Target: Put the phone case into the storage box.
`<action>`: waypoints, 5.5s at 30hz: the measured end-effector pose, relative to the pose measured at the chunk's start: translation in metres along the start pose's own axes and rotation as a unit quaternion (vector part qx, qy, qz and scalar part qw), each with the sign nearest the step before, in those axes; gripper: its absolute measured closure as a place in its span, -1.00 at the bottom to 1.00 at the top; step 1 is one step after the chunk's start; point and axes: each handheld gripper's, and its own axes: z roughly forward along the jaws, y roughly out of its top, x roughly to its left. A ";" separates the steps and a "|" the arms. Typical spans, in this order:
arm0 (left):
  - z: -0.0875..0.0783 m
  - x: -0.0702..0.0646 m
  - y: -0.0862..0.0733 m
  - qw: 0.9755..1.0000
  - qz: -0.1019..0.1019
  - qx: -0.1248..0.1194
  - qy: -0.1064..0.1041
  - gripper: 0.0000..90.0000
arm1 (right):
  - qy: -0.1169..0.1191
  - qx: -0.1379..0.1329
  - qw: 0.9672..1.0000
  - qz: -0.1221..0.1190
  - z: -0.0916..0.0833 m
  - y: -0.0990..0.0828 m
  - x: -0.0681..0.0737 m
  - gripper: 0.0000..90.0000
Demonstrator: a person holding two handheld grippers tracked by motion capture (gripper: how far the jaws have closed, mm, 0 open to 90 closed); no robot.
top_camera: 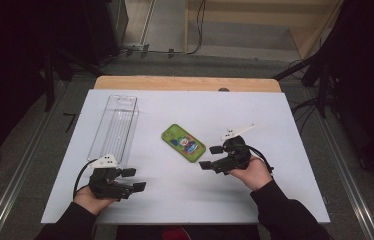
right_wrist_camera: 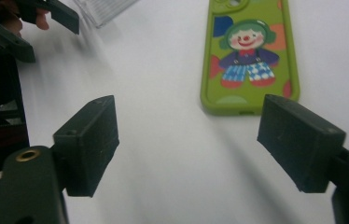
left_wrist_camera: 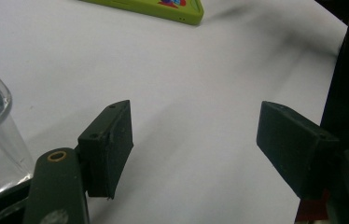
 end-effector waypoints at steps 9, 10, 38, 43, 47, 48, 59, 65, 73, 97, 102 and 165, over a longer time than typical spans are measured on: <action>0.000 0.000 0.000 1.000 0.001 0.001 0.000 -0.38 | -0.018 -0.007 1.000 0.008 -0.018 -0.020 -0.003 -0.64; 0.000 0.000 0.000 1.000 0.001 0.001 0.001 -0.38 | -0.020 -0.008 1.000 0.009 -0.020 -0.023 -0.003 -0.64; 0.001 0.000 0.000 1.000 0.000 0.002 0.003 -0.38 | -0.046 -0.011 0.997 0.060 -0.048 -0.089 -0.011 -0.63; 0.001 -0.001 0.000 1.000 0.001 0.000 0.003 -0.38 | -0.050 -0.010 0.997 0.059 -0.046 -0.090 -0.013 -0.63; 0.002 0.000 0.001 1.000 0.000 0.000 0.003 -0.38 | -0.048 -0.010 0.997 0.056 -0.043 -0.086 -0.014 -0.63; 0.002 -0.001 0.001 1.000 0.000 0.001 0.004 -0.38 | -0.046 -0.010 0.997 0.055 -0.042 -0.085 -0.014 -0.63; 0.001 0.000 0.001 1.000 0.002 -0.002 0.005 -0.38 | -0.054 -0.020 0.997 0.049 -0.044 -0.069 -0.015 -0.64; 0.001 0.000 0.001 1.000 0.002 -0.001 0.006 -0.38 | -0.060 -0.021 0.997 0.039 -0.039 -0.057 -0.017 -0.64; 0.001 0.000 0.001 1.000 0.002 0.000 0.006 -0.38 | -0.053 -0.017 0.998 0.043 -0.034 -0.043 -0.018 -0.64; 0.001 0.000 0.000 1.000 0.000 -0.001 0.006 -0.38 | -0.049 -0.008 0.998 0.037 -0.010 0.000 -0.020 -1.00; 0.001 0.000 0.000 1.000 0.000 -0.001 0.006 -0.38 | -0.066 -0.009 0.997 0.030 -0.005 0.008 -0.020 -1.00; 0.001 0.001 0.000 1.000 0.000 -0.002 0.005 -0.38 | -0.080 0.025 0.996 -0.020 0.077 0.076 -0.022 -1.00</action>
